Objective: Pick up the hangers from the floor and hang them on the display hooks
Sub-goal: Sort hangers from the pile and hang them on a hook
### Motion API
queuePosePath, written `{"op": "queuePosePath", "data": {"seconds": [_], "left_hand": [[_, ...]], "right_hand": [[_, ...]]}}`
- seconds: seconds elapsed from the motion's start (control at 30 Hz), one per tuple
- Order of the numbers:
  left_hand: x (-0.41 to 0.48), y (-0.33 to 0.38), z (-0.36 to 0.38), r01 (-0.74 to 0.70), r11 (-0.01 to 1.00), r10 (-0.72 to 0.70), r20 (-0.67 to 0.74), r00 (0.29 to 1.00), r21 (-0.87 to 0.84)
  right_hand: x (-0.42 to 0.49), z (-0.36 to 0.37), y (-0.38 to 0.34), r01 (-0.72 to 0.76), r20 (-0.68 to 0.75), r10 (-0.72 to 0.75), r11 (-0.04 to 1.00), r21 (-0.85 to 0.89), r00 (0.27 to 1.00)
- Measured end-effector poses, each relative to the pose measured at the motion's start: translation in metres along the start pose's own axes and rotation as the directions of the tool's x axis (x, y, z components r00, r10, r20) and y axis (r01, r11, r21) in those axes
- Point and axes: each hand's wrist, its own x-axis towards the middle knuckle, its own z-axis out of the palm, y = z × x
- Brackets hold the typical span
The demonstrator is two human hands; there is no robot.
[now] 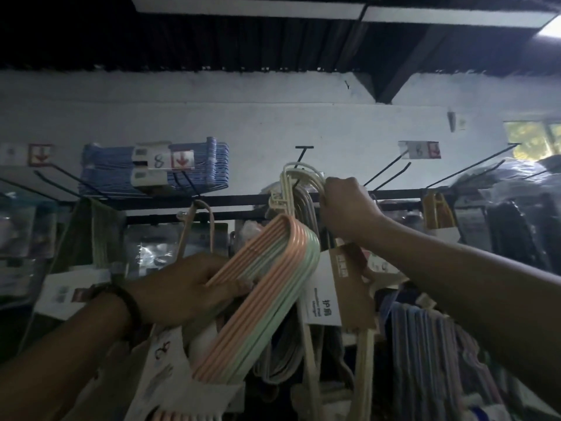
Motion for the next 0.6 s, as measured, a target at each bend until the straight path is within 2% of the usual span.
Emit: {"op": "queuePosePath", "data": {"seconds": [0.17,0.27,0.4,0.6], "left_hand": [[0.024,-0.003,-0.009,0.012,0.996,-0.008,-0.042,0.999,0.091],[0.041,-0.004,-0.008,0.001,0.996,0.003,-0.048,0.999,0.089],[0.061,-0.003,0.002,-0.008,0.996,0.015,-0.069,0.997,0.092],[0.082,-0.005,0.014,0.060,0.991,-0.047,-0.100,0.994,0.122]], "right_hand": [[0.029,0.006,-0.007,-0.054,-0.052,0.057,0.998,0.044,0.997],[0.040,0.005,-0.009,-0.062,-0.085,0.076,0.987,0.151,0.994],[0.046,0.031,-0.003,-0.075,-0.053,0.080,0.992,0.099,0.995],[0.060,0.057,0.010,-0.148,0.028,0.145,0.959,0.240,0.989]]}}
